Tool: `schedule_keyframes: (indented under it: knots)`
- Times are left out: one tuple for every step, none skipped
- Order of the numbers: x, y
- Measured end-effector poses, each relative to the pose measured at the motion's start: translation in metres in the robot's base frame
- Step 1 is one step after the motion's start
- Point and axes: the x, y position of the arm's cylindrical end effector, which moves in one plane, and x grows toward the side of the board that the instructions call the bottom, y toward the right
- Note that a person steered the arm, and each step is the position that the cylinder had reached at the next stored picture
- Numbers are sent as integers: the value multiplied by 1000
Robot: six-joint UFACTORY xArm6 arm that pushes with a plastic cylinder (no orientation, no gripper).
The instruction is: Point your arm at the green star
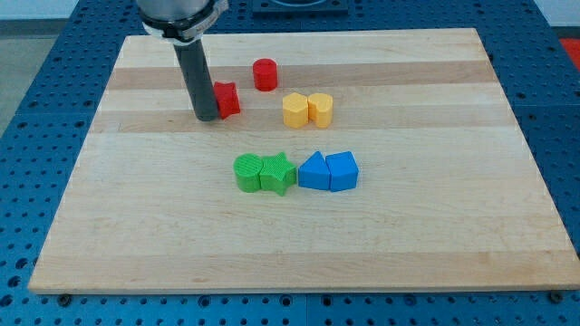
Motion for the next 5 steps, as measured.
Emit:
schedule_keyframes:
  knots:
    - [-9,20]
    - [-20,41]
    - [-29,54]
    - [-30,58]
    - [-14,40]
